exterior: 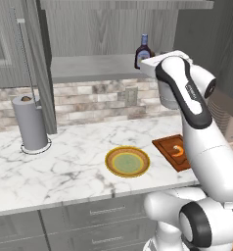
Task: Pick the shrimp from the plate and place it on the cutting board. Then pick the condiment bottle from the cabinet and place it next to the cutting board.
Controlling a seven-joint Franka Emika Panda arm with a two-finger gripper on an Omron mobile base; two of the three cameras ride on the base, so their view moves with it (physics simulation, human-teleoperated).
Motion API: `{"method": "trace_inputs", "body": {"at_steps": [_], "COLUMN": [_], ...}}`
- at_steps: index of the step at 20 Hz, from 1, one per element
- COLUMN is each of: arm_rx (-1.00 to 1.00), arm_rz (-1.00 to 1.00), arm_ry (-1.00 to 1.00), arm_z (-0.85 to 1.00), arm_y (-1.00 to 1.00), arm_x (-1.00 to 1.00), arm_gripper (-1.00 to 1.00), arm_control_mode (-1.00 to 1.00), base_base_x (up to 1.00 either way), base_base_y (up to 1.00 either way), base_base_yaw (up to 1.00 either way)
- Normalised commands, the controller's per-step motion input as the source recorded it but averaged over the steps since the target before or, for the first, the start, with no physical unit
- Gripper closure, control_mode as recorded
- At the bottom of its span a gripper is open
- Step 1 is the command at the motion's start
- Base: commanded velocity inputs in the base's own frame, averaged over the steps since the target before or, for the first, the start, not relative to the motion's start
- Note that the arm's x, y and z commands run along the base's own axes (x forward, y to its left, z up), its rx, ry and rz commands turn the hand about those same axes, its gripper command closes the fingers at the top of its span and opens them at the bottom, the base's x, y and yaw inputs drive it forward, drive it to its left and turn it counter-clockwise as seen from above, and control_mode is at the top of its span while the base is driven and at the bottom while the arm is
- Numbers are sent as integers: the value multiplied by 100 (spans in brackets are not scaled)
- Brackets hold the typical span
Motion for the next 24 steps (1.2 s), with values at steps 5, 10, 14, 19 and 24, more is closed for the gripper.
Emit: {"method": "trace_inputs", "body": {"at_steps": [5, 10, 14, 19, 24], "arm_rx": [0, 0, 0, 0, 1], "arm_rz": [-6, -5, -5, -3, -2], "arm_ry": [0, 0, 0, 0, 0], "arm_z": [13, 6, 1, 0, 0], "arm_y": [-12, -10, -7, -4, 0], "arm_x": [4, 7, 9, 11, 19], "arm_gripper": [-100, -100, -100, -100, -100], "arm_control_mode": [-100, -100, -100, -100, -100], "base_base_x": [0, 0, 0, 0, 0], "base_base_y": [0, 0, 0, 0, 0], "base_base_yaw": [0, 0, 0, 0, 0]}}
